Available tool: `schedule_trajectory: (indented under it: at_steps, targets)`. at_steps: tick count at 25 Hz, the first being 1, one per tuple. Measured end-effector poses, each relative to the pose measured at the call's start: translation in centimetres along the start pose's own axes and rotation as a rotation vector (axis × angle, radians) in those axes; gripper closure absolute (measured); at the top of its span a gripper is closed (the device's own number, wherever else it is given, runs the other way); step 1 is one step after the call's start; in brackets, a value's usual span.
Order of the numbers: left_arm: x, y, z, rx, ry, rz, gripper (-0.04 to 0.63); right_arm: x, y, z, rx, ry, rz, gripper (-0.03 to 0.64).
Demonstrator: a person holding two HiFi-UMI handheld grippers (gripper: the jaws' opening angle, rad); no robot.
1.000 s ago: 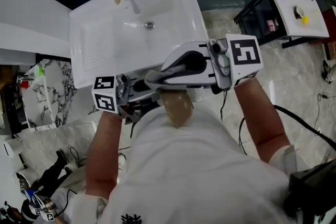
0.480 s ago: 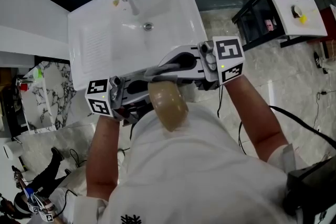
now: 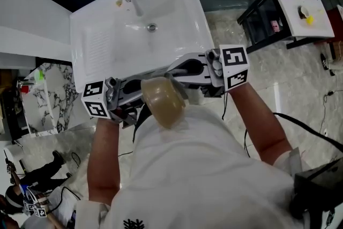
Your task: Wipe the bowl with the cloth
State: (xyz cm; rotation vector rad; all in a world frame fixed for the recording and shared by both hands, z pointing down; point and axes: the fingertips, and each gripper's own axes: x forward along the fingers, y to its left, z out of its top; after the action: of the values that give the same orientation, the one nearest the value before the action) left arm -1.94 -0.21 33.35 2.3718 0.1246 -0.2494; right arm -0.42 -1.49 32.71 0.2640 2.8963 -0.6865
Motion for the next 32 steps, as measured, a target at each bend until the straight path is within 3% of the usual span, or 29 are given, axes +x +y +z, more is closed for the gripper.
schedule_trajectory:
  at_steps: [14,21,32]
  targets:
    - [-1.8,2.6,2.0,-0.034,-0.091,0.093,0.577,-0.5,3.4,-2.1,0.029,0.056,0.084,0.584]
    - [-2.3,4.2,1.2,-0.067,-0.084,0.136,0.577,-0.7,5.6,-1.1,-0.015,0.061,0.147,0.584]
    - [-2.1,4.8,-1.0,-0.134,-0.045,0.121,0.577,-0.9,6.2,2.6,-0.088,-0.013,0.153,0.584]
